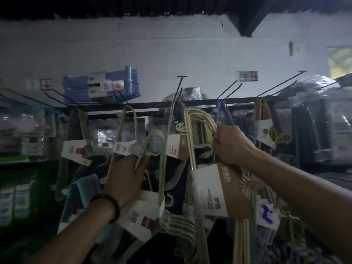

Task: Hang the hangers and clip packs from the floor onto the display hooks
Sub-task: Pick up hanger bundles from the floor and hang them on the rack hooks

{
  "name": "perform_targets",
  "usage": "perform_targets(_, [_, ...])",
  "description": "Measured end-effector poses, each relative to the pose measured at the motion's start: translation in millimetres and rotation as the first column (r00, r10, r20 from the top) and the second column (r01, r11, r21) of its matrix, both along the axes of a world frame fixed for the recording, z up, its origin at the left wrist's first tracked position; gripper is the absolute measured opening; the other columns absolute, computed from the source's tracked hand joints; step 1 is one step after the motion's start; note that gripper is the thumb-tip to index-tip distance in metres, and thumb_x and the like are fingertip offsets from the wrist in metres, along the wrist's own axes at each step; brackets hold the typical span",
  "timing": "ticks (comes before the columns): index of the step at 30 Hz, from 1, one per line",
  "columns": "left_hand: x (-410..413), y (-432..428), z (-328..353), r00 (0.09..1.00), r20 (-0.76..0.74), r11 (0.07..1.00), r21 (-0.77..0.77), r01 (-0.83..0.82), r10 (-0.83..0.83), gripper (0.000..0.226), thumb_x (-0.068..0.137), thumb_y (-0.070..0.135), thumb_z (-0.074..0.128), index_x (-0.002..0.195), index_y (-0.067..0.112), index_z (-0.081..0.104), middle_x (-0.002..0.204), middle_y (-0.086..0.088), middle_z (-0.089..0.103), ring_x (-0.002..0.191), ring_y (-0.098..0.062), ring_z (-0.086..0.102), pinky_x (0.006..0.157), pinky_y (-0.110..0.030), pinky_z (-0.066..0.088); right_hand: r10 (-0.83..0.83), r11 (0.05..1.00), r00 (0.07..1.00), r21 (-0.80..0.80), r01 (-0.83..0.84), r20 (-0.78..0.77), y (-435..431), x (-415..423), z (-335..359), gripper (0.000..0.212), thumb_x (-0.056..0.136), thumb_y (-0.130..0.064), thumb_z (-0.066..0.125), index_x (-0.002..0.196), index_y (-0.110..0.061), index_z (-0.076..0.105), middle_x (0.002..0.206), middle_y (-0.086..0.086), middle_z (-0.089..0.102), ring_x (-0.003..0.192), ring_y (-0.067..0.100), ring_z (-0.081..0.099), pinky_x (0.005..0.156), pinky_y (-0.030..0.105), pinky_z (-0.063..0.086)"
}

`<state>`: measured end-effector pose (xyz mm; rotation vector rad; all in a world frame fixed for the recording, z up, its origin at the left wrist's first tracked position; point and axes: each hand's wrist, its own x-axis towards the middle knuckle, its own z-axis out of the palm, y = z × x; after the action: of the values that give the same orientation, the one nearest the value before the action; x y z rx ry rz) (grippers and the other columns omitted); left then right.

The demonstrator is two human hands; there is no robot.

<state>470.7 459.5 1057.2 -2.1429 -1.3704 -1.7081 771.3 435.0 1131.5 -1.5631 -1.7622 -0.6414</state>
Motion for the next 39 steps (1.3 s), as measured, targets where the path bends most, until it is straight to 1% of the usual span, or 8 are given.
perform_targets(6, [-3.7, 8.4, 58.8, 0.976, -0.091, 0.98, 0.014, 0.198, -0.195, 0.039, 0.099, 0.045, 0.06, 0.071, 0.019, 0.07, 0.064, 0.006, 0.073, 0.059, 0.001, 0.068, 0.055, -0.013, 0.049, -0.076, 0.994, 0.989, -0.073, 0.086, 0.126, 22.9, -18.1, 37.1, 0.011, 0.098, -0.018, 0.056, 0.099, -0.01, 0.063, 0.094, 0.007, 0.067, 0.083, 0.026, 0.07, 0.087, 0.041, 0.062])
perform_targets(11, [-10.6, 33.4, 99.4, 0.809, -0.373, 0.891, -0.185, 0.415, -0.455, 0.047, 0.086, 0.058, 0.064, 0.099, 0.014, 0.077, 0.095, -0.002, 0.079, 0.09, -0.023, 0.076, 0.085, -0.045, 0.062, -0.132, 0.991, 0.979, -0.01, 0.135, 0.153, 34.4, -38.3, 58.2, 0.025, 0.103, -0.019, 0.054, 0.119, -0.004, 0.065, 0.117, 0.016, 0.069, 0.114, 0.032, 0.068, 0.103, 0.047, 0.053])
perform_targets(14, [-8.8, 52.8, 109.1, 0.811, -0.323, 0.873, -0.21, 0.441, -0.487, 0.037, 0.082, 0.048, 0.061, 0.097, 0.018, 0.075, 0.095, -0.007, 0.075, 0.095, -0.042, 0.071, 0.093, -0.06, 0.057, -0.158, 0.986, 0.983, 0.07, 0.152, 0.098, 49.1, -44.6, 68.9, 0.011, 0.1, -0.015, 0.057, 0.105, -0.008, 0.064, 0.096, 0.01, 0.066, 0.102, 0.032, 0.069, 0.076, 0.038, 0.053])
perform_targets(18, [-1.8, 57.8, 123.9, 0.832, -0.302, 0.885, -0.174, 0.432, -0.466, 0.023, 0.089, 0.038, 0.062, 0.086, 0.02, 0.076, 0.086, -0.005, 0.076, 0.084, -0.028, 0.075, 0.085, -0.057, 0.06, -0.084, 0.969, 0.988, 0.22, 0.111, -0.128, 70.3, -46.5, 83.2, 0.012, 0.097, -0.014, 0.061, 0.095, -0.017, 0.049, 0.075, -0.003, 0.042, 0.069, 0.02, 0.058, 0.047, 0.023, 0.03])
perform_targets(25, [23.2, 70.1, 141.7, 0.905, -0.309, 0.956, -0.051, 0.289, -0.291, 0.044, 0.106, 0.044, 0.052, 0.087, 0.011, 0.074, 0.085, -0.007, 0.077, 0.08, -0.025, 0.074, 0.084, -0.053, 0.06, 0.061, 0.927, 0.967, 0.373, 0.037, -0.247, 108.9, -49.1, 98.0, 0.017, 0.1, -0.01, 0.056, 0.117, -0.008, 0.055, 0.075, -0.001, 0.037, 0.08, 0.027, 0.051, 0.065, 0.038, 0.044])
perform_targets(31, [49.7, 88.6, 136.1, 0.961, -0.195, 0.981, -0.051, 0.189, -0.195, 0.048, 0.108, 0.042, 0.047, 0.079, 0.011, 0.069, 0.061, -0.002, 0.07, 0.06, 0.002, 0.068, 0.064, 0.004, 0.04, 0.096, 0.943, 0.955, 0.333, 0.002, -0.28, 158.4, -45.2, 101.5, 0.017, 0.095, -0.007, 0.06, 0.112, -0.004, 0.062, 0.098, 0.014, 0.068, 0.082, 0.029, 0.067, 0.069, 0.041, 0.061])
perform_targets(35, [69.0, 100.1, 140.7, 0.947, -0.03, 0.938, -0.149, 0.313, -0.321, 0.036, 0.107, 0.038, 0.051, 0.086, 0.017, 0.07, 0.063, 0.0, 0.075, 0.052, -0.009, 0.071, 0.046, -0.015, 0.051, 0.112, 0.933, 0.955, 0.361, -0.006, -0.274, 192.8, -34.3, 106.4, 0.035, 0.098, -0.009, 0.058, 0.131, 0.004, 0.055, 0.096, 0.012, 0.062, 0.083, 0.027, 0.065, 0.069, 0.038, 0.058])
perform_targets(39, [74.9, 114.7, 136.9, 0.959, 0.002, 0.934, -0.23, 0.275, -0.282, 0.032, 0.106, 0.041, 0.054, 0.1, 0.016, 0.072, 0.069, -0.004, 0.077, 0.06, -0.023, 0.076, 0.057, -0.037, 0.064, 0.113, 0.971, 0.958, 0.232, -0.05, -0.264, 216.9, -29.5, 95.6, 0.03, 0.107, -0.032, 0.053, 0.115, -0.005, 0.062, 0.104, 0.017, 0.067, 0.089, 0.035, 0.069, 0.074, 0.046, 0.061])
